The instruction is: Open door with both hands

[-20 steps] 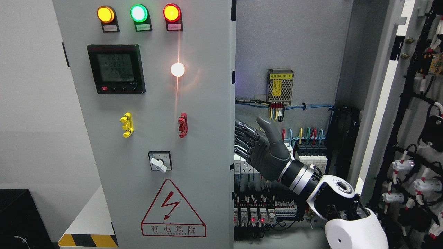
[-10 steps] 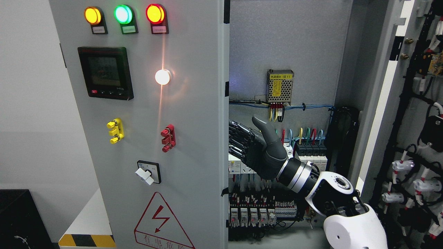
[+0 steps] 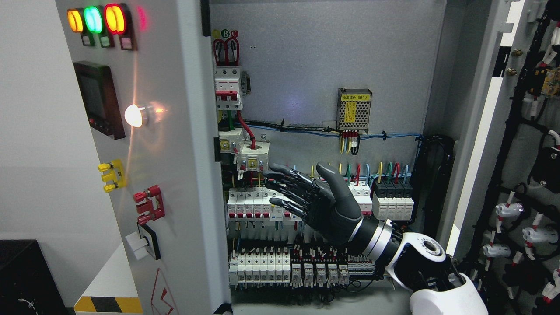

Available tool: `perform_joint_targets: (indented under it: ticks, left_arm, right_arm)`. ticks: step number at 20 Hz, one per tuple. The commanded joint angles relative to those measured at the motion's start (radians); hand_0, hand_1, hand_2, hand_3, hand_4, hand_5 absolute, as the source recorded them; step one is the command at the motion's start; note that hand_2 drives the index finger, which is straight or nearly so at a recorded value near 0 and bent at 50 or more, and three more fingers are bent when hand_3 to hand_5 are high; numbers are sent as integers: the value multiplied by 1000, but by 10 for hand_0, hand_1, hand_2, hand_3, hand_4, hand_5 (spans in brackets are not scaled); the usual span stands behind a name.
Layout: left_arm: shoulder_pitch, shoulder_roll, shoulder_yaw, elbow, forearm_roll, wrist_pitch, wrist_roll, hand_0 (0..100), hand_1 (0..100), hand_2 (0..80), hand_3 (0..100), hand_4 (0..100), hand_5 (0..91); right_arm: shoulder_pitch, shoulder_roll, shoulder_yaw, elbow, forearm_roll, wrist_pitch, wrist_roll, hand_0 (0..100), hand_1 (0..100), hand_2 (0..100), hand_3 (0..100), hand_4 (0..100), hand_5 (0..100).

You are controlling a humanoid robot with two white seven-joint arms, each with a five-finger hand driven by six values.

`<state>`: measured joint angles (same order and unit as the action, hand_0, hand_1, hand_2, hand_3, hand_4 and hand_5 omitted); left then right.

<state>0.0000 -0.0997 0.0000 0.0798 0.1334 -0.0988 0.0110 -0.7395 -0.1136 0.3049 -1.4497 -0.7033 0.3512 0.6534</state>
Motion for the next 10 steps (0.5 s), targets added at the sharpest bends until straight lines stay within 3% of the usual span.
perform_joint_targets:
  ticks: [1, 8, 10]
  left_arm:
    - [8, 0, 25, 0, 0, 1, 0, 0, 0, 0, 0, 0, 0]
    - [8, 0, 25, 0, 0, 1, 0, 0, 0, 0, 0, 0, 0]
    - [8, 0, 25, 0, 0, 1, 0, 0, 0, 0, 0, 0, 0]
  right_arm:
    - [90, -26, 157, -198, -18, 0, 0, 191, 0, 0, 0, 0, 0]
    - [179, -12, 338, -259, -13, -1, -1, 191, 0, 0, 0, 0, 0]
    - [196, 12, 376, -262, -7, -1, -1, 191, 0, 0, 0, 0, 0]
